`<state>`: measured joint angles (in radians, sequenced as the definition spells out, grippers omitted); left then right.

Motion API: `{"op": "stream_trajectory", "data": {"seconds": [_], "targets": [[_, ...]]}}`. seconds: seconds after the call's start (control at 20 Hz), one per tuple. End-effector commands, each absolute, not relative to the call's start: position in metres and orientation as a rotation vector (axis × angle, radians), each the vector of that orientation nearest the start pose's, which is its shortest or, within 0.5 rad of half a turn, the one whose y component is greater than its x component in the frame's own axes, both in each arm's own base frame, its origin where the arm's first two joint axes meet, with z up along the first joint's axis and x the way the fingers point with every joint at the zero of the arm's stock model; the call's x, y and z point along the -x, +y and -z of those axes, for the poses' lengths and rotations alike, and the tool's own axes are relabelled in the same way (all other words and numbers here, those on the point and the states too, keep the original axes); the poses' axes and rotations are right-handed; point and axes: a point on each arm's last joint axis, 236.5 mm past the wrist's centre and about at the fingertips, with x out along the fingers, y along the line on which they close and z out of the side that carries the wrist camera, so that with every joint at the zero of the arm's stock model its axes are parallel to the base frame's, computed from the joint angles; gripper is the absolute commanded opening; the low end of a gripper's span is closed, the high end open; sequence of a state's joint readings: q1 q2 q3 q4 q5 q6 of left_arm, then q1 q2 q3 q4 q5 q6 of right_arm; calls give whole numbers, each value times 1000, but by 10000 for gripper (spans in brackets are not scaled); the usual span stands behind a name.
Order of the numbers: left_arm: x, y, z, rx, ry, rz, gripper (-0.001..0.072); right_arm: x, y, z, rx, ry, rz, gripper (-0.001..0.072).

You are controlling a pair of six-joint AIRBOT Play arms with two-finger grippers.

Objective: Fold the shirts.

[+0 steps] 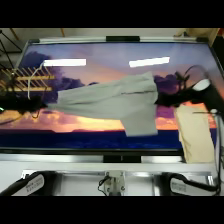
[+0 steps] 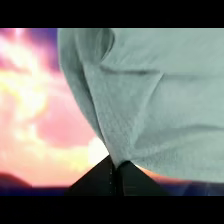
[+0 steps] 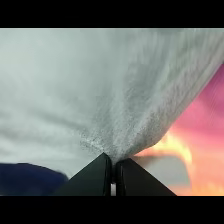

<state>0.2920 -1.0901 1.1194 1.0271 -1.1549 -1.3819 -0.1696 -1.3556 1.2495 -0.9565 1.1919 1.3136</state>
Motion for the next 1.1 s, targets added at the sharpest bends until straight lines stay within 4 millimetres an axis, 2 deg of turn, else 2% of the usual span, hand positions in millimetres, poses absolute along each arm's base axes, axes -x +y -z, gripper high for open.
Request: {"op": "stream_trajectory", "data": {"seconds": [0.0,0.05,0.1,0.15,0.2,0.25,0.3,0.35,0.45,0.5,0.55,0.65,0.75,0.85,0.9,0.95,1.05], "targets": [[-371,-12,-348,263,387,208,29,-412,31,-269,-211,641,-336,78],[-338,-15,-433,179,169,190,29,-391,17,-351,-110,434,-271,78],[-297,-18,-499,106,-14,159,29,-358,9,-424,-14,246,-196,78],[-250,-21,-552,58,-174,119,29,-321,6,-478,62,97,-132,78],[-209,-23,-583,50,-277,83,29,-279,9,-521,117,-33,-86,78],[-175,-25,-600,76,-343,61,30,-242,13,-546,153,-119,-55,78],[-152,-31,-605,111,-375,68,30,-216,16,-556,175,-162,-35,78],[-135,-38,-601,113,-369,76,30,-191,19,-561,196,-186,-12,78],[-121,-46,-580,93,-293,74,29,-156,12,-560,212,-192,60,78],[-120,-45,-567,86,-242,61,29,-147,7,-557,218,-183,92,78],[-122,-43,-557,81,-198,48,29,-144,3,-552,218,-164,109,78],[-130,-38,-542,82,-135,33,30,-151,4,-529,224,-61,91,78],[-153,-32,-516,80,-37,29,30,-173,1,-485,216,136,54,78],[-189,-21,-471,118,123,25,30,-201,-5,-444,161,319,27,78],[-209,-16,-444,143,210,23,30,-219,-7,-415,114,442,-1,78],[-232,-9,-410,168,308,20,30,-238,-4,-376,63,594,-53,78],[-273,3,-333,195,519,24,29,-273,1,-297,-35,861,-150,78]]}}
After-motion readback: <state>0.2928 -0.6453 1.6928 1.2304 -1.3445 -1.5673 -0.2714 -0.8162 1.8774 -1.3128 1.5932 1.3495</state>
